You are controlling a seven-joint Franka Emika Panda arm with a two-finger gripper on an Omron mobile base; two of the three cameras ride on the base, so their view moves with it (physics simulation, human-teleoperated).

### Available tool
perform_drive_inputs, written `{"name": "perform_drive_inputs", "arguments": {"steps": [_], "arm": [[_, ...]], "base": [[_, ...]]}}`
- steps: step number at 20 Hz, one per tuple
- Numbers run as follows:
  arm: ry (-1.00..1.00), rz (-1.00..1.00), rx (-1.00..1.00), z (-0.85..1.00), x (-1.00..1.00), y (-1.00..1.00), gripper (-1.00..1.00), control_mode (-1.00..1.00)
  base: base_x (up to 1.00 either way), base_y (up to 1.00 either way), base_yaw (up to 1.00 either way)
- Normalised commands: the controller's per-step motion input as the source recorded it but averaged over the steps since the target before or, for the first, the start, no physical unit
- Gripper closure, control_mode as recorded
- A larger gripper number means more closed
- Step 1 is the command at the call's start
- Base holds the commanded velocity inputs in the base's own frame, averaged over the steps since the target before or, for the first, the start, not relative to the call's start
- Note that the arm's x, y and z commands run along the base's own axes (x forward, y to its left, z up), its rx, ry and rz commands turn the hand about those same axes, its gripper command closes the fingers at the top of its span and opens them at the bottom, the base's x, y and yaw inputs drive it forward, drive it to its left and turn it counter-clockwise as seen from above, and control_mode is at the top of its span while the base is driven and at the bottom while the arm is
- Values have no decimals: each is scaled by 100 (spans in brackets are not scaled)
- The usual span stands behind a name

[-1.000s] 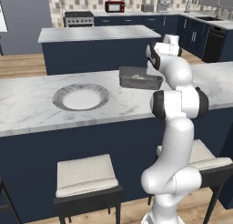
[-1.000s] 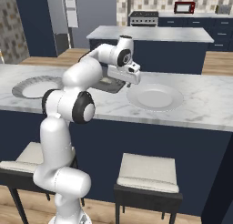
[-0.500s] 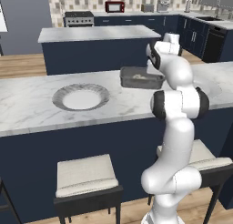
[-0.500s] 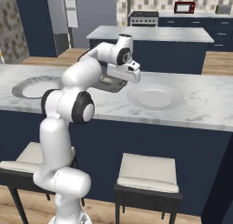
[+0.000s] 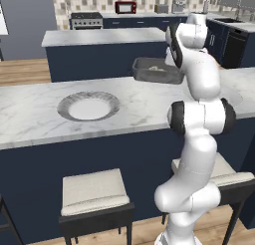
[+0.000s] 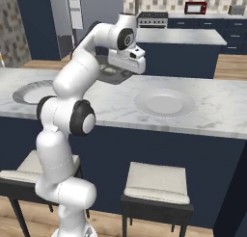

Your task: Place two dumplings into each of the tupperware containers and then place the containers in the fridge.

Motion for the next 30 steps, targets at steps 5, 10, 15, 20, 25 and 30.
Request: {"name": "perform_drive_inputs", "arguments": {"steps": [5,10,15,20,25,30], "arm": [[0,-2,0,5,-100,59,100,-100],[0,0,0,-6,-100,53,100,-100],[-5,0,1,-39,-100,23,100,-100],[-31,0,6,-12,-92,0,100,-100],[-6,5,-4,1,-36,26,100,-100],[0,10,-2,0,-56,3,100,-100]], "base": [[0,0,0],[0,0,0],[0,0,0],[0,0,0],[0,0,0],[0,0,0]]}}
